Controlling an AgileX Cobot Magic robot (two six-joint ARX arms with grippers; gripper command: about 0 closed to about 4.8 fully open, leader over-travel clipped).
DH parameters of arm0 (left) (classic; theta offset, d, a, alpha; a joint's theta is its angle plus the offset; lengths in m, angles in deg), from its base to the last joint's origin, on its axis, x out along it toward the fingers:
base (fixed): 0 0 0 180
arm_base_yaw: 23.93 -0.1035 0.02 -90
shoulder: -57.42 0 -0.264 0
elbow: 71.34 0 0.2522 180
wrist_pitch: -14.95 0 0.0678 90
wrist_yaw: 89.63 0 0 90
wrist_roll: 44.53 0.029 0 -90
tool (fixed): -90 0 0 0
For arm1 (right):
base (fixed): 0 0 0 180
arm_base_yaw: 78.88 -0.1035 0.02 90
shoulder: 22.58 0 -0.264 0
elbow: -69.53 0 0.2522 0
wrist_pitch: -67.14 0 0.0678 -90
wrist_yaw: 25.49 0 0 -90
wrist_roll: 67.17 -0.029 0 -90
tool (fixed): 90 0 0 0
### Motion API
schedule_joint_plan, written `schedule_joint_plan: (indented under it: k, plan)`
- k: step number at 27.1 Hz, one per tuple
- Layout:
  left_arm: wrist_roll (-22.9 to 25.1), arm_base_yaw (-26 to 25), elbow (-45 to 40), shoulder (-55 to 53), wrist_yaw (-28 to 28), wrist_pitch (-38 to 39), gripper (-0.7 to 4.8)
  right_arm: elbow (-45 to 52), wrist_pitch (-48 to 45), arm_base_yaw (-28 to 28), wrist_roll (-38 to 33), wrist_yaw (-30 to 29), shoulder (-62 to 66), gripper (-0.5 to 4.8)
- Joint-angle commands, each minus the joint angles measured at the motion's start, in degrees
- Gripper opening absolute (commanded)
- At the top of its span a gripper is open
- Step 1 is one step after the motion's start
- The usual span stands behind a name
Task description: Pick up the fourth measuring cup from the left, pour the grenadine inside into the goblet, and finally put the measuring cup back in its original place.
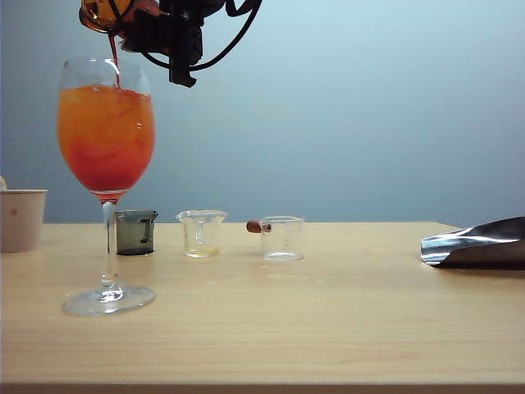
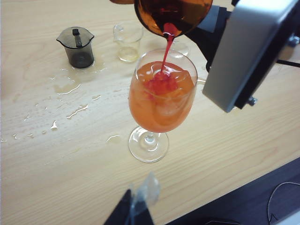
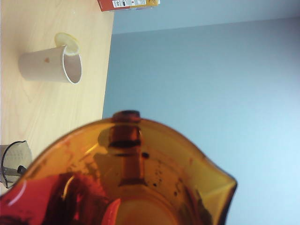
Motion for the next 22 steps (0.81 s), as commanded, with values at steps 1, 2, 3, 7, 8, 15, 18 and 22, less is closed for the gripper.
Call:
schedule_joint_plan:
  k: [1,2,3,7,8,15,18,22]
  plan:
    - [-0.15,-0.07,0.15,0.07,0.17,-0.24,-0.05,-0.48,-1.88,-0.63,2.54,0.09,-0.39,1.56]
    - [-0.15,-0.07,0.15,0.07,0.15,-0.24,-0.05,-0.48,-1.86,-0.76,3.23,0.11,-0.39,1.56]
    - [-0.15,-0.07,0.15,0.07,0.15,-0.24,-0.05,-0.48,-1.86,-0.83,3.41,0.28,-0.39,1.56]
    - [-0.15,-0.07,0.15,0.07,0.17,-0.24,-0.05,-0.48,-1.92,-1.14,5.09,1.62,-0.39,1.56]
    - [-0.15,-0.07,0.15,0.07,0.15,-0.24,-0.04,-0.48,-1.9,-1.18,5.84,1.62,-0.39,1.56]
    - [-0.15,-0.07,0.15,0.07,0.15,-0.24,-0.05,-0.48,-2.27,-1.22,9.16,1.62,-0.39,1.56]
    - [-0.15,-0.07,0.15,0.07,0.17,-0.24,-0.05,-0.48,-2.27,-1.22,10.62,1.62,-0.39,1.56]
    - [-0.15,-0.07,0.15,0.07,0.17,-0.24,-0.05,-0.48,-2.67,-1.22,13.33,1.62,-0.39,1.56]
